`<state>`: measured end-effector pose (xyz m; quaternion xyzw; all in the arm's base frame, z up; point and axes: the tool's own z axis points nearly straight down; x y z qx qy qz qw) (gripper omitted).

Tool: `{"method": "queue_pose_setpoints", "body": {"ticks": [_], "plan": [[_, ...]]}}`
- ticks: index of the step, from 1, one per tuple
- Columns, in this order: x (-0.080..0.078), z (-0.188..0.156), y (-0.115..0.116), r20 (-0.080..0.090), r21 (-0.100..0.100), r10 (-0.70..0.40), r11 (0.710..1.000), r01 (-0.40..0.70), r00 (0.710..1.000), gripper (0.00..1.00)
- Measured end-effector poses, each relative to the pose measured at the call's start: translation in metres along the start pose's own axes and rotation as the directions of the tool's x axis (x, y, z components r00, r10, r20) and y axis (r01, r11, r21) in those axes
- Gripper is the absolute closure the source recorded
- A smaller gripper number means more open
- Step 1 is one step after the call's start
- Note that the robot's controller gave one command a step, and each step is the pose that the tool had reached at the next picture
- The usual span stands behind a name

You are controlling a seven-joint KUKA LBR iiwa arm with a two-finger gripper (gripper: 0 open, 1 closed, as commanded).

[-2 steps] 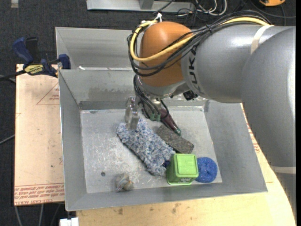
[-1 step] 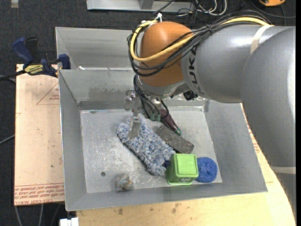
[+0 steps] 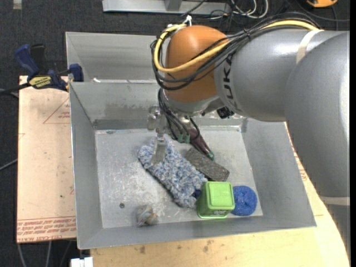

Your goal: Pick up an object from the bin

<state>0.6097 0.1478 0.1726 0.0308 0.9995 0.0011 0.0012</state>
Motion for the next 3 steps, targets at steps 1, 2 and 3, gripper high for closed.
{"method": "queue_pose_setpoints", "body": {"ticks": [1, 2, 3], "plan": [[0.01, 0.032, -0.046, 0.002, -0.001, -0.037, 0.999, 0.037, 0.999, 0.0], [0.015, 0.048, -0.073, -0.005, 0.005, -0.042, 0.999, 0.042, 0.999, 0.0], [0.014, 0.048, -0.071, -0.003, 0.003, -0.043, 0.999, 0.043, 0.999, 0.0]]}}
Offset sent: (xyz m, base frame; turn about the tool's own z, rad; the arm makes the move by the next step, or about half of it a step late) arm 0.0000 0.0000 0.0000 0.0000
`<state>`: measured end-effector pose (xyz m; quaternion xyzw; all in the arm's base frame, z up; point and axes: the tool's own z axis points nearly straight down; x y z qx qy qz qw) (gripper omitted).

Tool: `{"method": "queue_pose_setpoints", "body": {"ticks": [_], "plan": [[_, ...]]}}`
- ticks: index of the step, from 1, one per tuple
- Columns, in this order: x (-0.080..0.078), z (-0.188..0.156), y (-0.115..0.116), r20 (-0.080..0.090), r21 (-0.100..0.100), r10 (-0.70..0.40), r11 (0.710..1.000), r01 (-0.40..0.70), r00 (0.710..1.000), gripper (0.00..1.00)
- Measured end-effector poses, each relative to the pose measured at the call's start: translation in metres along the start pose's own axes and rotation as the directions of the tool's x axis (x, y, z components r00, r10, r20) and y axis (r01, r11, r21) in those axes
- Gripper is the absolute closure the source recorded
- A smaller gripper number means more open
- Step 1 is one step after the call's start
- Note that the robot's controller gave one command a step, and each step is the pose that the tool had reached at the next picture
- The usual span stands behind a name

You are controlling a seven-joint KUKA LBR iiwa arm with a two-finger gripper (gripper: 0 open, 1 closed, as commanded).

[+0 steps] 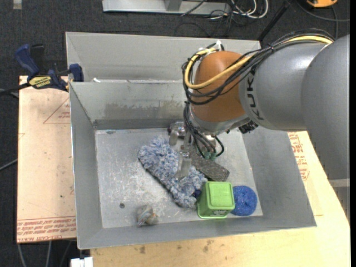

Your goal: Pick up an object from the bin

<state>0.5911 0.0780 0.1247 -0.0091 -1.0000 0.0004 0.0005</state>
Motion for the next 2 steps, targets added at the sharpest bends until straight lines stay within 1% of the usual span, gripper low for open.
{"method": "queue_pose_setpoints", "body": {"ticks": [1, 2], "plan": [[-0.006, -0.034, 0.019, -0.005, 0.0, -0.022, 1.0, 0.022, 1.0, 0.0], [-0.007, -0.051, 0.035, 0.018, -0.006, 0.066, 0.998, -0.065, 0.998, 0.0]]}}
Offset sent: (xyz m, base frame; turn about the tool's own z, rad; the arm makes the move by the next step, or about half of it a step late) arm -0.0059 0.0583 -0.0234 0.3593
